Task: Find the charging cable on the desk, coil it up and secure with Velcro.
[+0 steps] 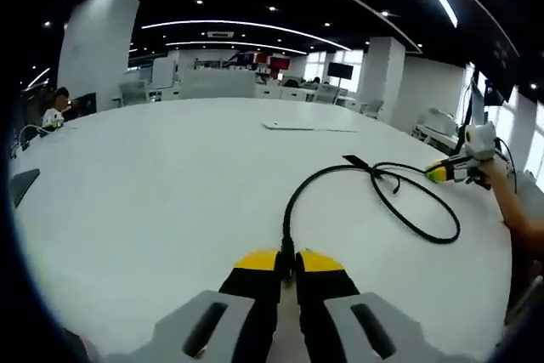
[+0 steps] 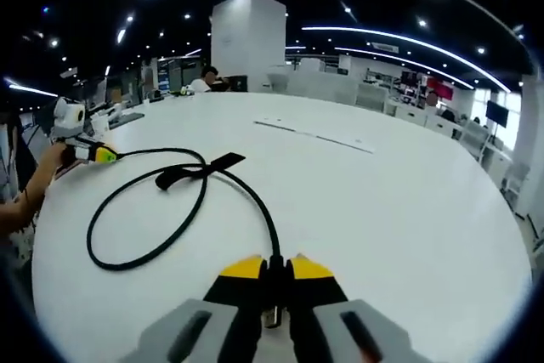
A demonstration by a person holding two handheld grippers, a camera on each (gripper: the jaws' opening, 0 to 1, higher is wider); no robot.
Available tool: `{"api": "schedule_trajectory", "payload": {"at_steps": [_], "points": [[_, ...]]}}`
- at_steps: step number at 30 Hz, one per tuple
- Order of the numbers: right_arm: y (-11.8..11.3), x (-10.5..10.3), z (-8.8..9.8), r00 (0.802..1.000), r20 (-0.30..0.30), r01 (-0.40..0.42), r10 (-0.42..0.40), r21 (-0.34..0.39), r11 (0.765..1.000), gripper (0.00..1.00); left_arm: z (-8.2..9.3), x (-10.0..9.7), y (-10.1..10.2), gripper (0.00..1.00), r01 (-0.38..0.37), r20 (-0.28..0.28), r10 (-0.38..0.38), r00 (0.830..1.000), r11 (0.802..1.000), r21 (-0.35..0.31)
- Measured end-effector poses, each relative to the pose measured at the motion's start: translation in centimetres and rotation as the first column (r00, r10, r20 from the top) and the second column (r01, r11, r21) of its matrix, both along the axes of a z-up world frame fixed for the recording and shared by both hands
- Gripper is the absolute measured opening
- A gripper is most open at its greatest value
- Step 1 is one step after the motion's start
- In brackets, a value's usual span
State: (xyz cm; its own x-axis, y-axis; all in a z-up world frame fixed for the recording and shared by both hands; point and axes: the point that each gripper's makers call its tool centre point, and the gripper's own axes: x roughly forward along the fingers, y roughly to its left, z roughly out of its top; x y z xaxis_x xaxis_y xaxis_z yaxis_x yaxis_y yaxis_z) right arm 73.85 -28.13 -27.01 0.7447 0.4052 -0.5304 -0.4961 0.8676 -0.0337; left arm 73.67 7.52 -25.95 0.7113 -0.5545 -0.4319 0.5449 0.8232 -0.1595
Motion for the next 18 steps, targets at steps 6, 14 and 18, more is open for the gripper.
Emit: {"api": "schedule_trajectory", "payload": {"at_steps": [6, 14, 18], "points": [[1.2, 0.0, 0.0, 1.0, -0.002, -0.031, 0.031, 0.023, 0.999, 0.15, -0.1, -0.3, -1.6, 0.09, 0.039, -0.032, -0.041, 0.999, 0.996, -0.078], [2.4, 0.0, 0.0, 0.998, 0.005, -0.065, 0.065, 0.007, 0.998, 0.24, -0.1, 0.3, -1.7, 0.09, 0.044, -0.002, -0.044, 0.999, 0.999, -0.03], [2.6, -0.2, 0.7, 0.996, 0.009, -0.09, 0.089, 0.037, 0.995, 0.27, 1.1, 0.2, -1.9, 0.09, 0.09, 0.032, -0.087, 0.996, 0.992, -0.089]]}}
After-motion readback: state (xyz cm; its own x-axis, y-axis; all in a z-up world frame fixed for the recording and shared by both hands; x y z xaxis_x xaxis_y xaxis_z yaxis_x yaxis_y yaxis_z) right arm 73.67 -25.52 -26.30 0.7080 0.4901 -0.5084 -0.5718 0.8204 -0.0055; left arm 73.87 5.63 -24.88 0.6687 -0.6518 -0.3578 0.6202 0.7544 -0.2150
